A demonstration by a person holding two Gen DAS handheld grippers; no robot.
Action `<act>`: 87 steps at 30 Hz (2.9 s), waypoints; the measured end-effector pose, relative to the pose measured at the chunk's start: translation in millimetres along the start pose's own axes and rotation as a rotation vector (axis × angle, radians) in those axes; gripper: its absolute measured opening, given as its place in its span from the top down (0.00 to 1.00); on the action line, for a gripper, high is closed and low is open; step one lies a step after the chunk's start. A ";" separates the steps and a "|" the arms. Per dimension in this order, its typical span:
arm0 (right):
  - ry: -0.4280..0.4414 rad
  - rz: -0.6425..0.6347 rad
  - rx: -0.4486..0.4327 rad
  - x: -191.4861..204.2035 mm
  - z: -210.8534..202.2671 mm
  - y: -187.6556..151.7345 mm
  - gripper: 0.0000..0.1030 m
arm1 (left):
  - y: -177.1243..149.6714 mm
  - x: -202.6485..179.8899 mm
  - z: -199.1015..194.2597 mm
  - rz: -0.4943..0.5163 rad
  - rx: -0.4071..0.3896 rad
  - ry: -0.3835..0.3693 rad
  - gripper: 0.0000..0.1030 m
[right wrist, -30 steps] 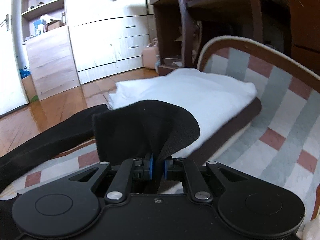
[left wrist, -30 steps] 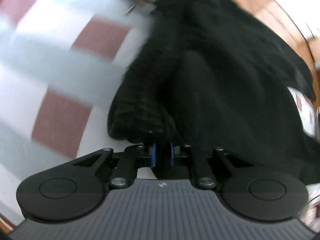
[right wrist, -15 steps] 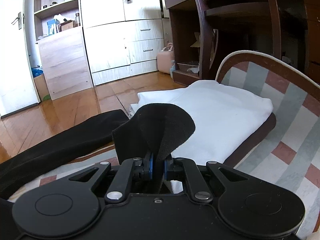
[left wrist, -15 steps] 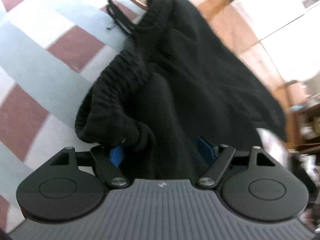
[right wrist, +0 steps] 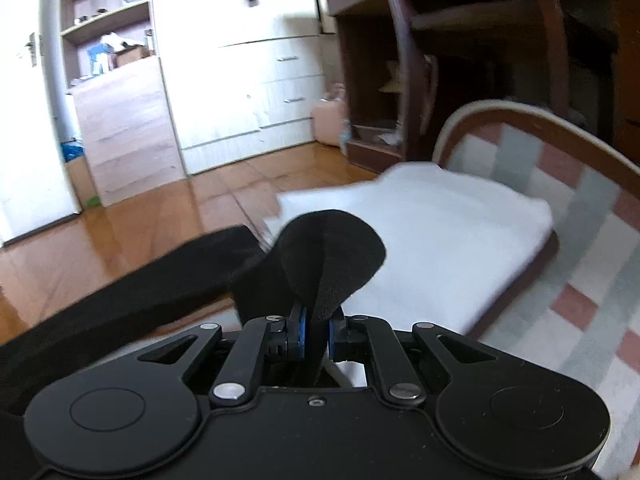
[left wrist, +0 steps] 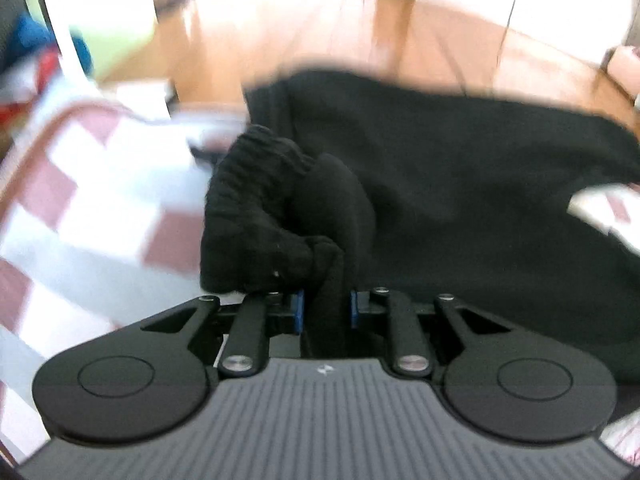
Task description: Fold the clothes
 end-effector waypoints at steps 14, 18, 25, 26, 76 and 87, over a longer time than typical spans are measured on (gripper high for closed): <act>0.253 0.256 0.114 24.0 -95.6 23.1 0.90 | -2.9 116.0 -133.4 -0.222 -0.194 0.105 0.86; 0.205 0.246 0.246 14.9 -96.0 -18.5 0.90 | -44.5 135.2 -131.7 -0.353 -0.053 -0.012 0.86; 0.171 0.001 0.237 69.0 -48.5 -29.6 0.90 | -32.9 109.2 -99.0 -0.235 -0.017 0.044 0.86; 0.186 0.060 0.257 75.9 -33.9 -25.6 0.90 | -26.5 106.5 -93.5 -0.244 -0.023 0.033 0.86; 0.242 0.418 0.332 279.9 348.7 20.5 0.52 | 81.3 199.5 148.9 -0.881 -0.229 -0.132 0.46; 0.516 0.254 0.601 346.2 264.7 -85.4 0.51 | 134.8 160.4 73.8 -0.633 -0.392 -0.204 0.38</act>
Point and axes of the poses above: each gripper's, at about its wrist camera, not at the fingertips, and z roughly the way its jaws point, x to its left, y to its top, the point moved 8 cm from there along z, roughly the way its jaws point, and after that the axes turned 5 degrees about -x, right-handed, at the moved point
